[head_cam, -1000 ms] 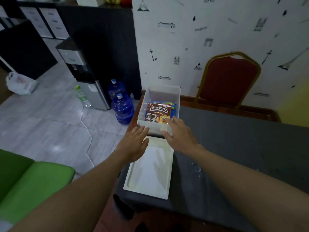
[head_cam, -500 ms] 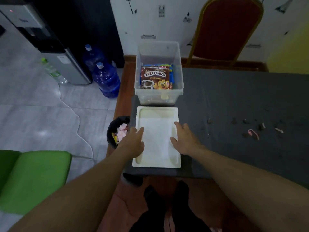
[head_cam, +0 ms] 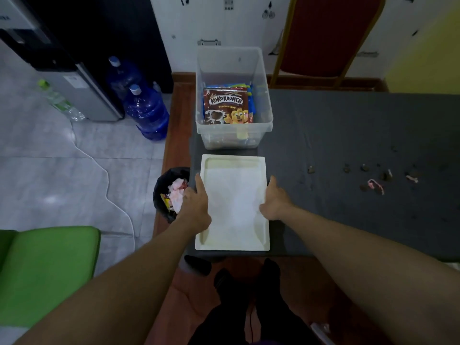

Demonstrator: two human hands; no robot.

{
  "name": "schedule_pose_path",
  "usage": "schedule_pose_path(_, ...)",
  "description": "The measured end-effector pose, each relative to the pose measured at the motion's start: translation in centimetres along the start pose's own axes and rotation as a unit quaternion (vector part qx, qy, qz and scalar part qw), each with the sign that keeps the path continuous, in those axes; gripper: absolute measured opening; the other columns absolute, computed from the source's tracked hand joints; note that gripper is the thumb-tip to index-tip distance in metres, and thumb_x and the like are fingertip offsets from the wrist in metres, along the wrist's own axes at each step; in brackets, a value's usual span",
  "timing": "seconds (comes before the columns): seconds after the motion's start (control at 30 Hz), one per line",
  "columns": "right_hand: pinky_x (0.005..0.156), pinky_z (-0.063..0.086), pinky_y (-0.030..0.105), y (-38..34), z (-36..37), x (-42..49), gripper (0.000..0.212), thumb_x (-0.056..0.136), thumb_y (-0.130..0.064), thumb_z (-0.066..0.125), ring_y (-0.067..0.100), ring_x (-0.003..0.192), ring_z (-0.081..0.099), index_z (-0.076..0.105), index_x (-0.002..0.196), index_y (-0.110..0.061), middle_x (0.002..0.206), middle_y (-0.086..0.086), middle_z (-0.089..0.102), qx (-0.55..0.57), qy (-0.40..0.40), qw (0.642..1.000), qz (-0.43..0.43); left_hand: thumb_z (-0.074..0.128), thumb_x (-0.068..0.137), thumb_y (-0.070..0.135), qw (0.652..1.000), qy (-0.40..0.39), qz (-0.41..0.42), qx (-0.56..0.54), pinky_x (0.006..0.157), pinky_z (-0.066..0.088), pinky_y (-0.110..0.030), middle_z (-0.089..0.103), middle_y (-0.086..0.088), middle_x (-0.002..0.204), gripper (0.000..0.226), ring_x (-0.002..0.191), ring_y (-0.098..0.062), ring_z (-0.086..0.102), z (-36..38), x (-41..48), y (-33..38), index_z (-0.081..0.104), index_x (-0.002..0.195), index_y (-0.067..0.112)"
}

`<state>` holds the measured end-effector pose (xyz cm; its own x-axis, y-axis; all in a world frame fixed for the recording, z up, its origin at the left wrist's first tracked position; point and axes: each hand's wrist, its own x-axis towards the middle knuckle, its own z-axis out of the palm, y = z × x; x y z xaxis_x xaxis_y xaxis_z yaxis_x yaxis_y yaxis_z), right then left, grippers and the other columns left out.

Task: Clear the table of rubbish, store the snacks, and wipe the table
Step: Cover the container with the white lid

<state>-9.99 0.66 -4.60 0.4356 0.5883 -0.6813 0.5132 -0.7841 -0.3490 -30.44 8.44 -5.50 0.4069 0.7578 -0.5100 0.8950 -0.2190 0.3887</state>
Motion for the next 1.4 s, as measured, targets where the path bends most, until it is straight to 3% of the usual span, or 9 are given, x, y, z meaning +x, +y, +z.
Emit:
schedule_pose_path(0.2, 0.087, 0.048, 0.036, 0.2, -0.6, -0.2, 0.057, 0.089, -0.011, 0.064, 0.028, 0.112, 0.054, 0.028, 0.133, -0.009, 0.129, 0.011, 0.050, 0.015, -0.031, 0.999, 0.009, 0.068, 0.081, 0.000, 0.999, -0.017, -0.017, -0.027, 0.104, 0.043, -0.038, 0.011, -0.028, 0.157, 0.117, 0.135, -0.039, 0.038, -0.7, -1.0, -0.2, -0.025, 0.152, 0.013)
schedule_pose_path(0.37, 0.086, 0.044, 0.033, -0.2, -1.5, -1.2, 0.055, 0.091, -0.020, 0.061, 0.026, 0.118, 0.052, 0.032, 0.135, -0.007, 0.132, 0.008, 0.048, 0.009, -0.023, 0.999, -0.023, 0.067, 0.081, 0.011, 0.999, -0.014, -0.020, -0.047, 0.109, 0.037, -0.040, 0.012, -0.022, 0.157, 0.111, 0.141, -0.037, 0.028, -1.6, -1.5, -0.5, -0.017, 0.153, 0.013)
schedule_pose_path(0.57, 0.082, 0.048, 0.032, -1.2, -3.3, -3.1, 0.046, 0.090, -0.013, 0.062, 0.020, 0.107, 0.054, 0.040, 0.130, -0.011, 0.122, 0.002, 0.053, 0.037, -0.017, 0.997, -0.071, 0.064, 0.085, 0.017, 0.998, 0.048, 0.004, -0.041, 0.105, 0.046, -0.047, 0.020, -0.014, 0.152, 0.098, 0.129, -0.034, 0.043, -3.8, -2.5, 0.1, -0.007, 0.152, 0.022)
schedule_pose_path(0.8, 0.078, 0.049, 0.030, -3.4, -7.4, -4.6, 0.033, 0.093, -0.013, 0.059, 0.018, 0.102, 0.056, 0.043, 0.121, -0.017, 0.114, -0.003, 0.055, 0.064, 0.020, 0.988, -0.140, 0.053, 0.096, 0.010, 0.985, 0.153, 0.040, -0.073, 0.082, 0.045, -0.024, 0.025, -0.011, 0.150, 0.081, 0.102, -0.016, 0.050, -7.7, -3.0, 2.8, -0.001, 0.156, 0.015)
schedule_pose_path(0.9, 0.072, 0.046, 0.027, -4.8, -9.5, -4.4, 0.026, 0.092, -0.012, 0.058, 0.019, 0.099, 0.057, 0.044, 0.113, -0.017, 0.111, -0.001, 0.055, 0.069, 0.065, 0.981, -0.167, 0.051, 0.097, 0.013, 0.980, 0.187, 0.027, -0.066, 0.096, 0.049, -0.035, 0.031, -0.012, 0.147, 0.073, 0.117, -0.025, 0.053, -10.0, -2.3, 4.2, 0.007, 0.156, 0.011)
schedule_pose_path(1.07, 0.085, 0.052, 0.037, -7.3, -12.4, -2.6, 0.026, 0.089, -0.017, 0.060, 0.022, 0.100, 0.056, 0.050, 0.114, -0.015, 0.116, 0.005, 0.054, 0.078, 0.151, 0.967, -0.190, 0.046, 0.100, 0.016, 0.964, 0.251, 0.031, -0.079, 0.099, 0.051, -0.039, 0.048, -0.009, 0.125, 0.037, 0.111, -0.026, 0.056, -13.3, -0.1, 6.9, 0.040, 0.136, 0.009)
schedule_pose_path(1.2, 0.071, 0.043, 0.031, -9.0, -14.6, -0.2, 0.006, 0.091, -0.016, 0.057, 0.022, 0.091, 0.053, 0.052, 0.093, -0.013, 0.108, 0.008, 0.053, 0.062, 0.184, 0.964, -0.182, 0.045, 0.101, 0.015, 0.965, 0.249, 0.006, -0.076, 0.098, 0.052, -0.039, 0.056, -0.010, 0.118, 0.024, 0.105, -0.024, 0.058, -15.1, 2.5, 8.6, 0.051, 0.123, 0.008)
schedule_pose_path(1.27, 0.063, 0.037, 0.028, -9.6, -15.3, 1.4, 0.019, 0.091, -0.016, 0.054, 0.022, 0.086, 0.051, 0.044, 0.076, -0.017, 0.104, 0.011, 0.054, 0.039, 0.187, 0.966, -0.172, 0.047, 0.100, 0.015, 0.967, 0.243, -0.009, -0.073, 0.094, 0.054, -0.039, 0.058, -0.010, 0.113, 0.018, 0.098, -0.023, 0.059, -15.4, 3.9, 9.1, 0.054, 0.115, 0.008)
schedule_pose_path(1.4, 0.061, 0.034, 0.028, -10.4, -16.4, 3.8, 0.020, 0.095, -0.021, 0.052, 0.022, 0.085, 0.049, 0.048, 0.078, -0.012, 0.106, 0.011, 0.053, 0.008, 0.198, 0.968, -0.157, 0.050, 0.098, 0.011, 0.967, 0.248, -0.022, -0.057, 0.092, 0.054, -0.038, 0.058, -0.011, 0.113, 0.018, 0.097, -0.024, 0.059, -15.5, 6.4, 10.1, 0.054, 0.115, 0.006)
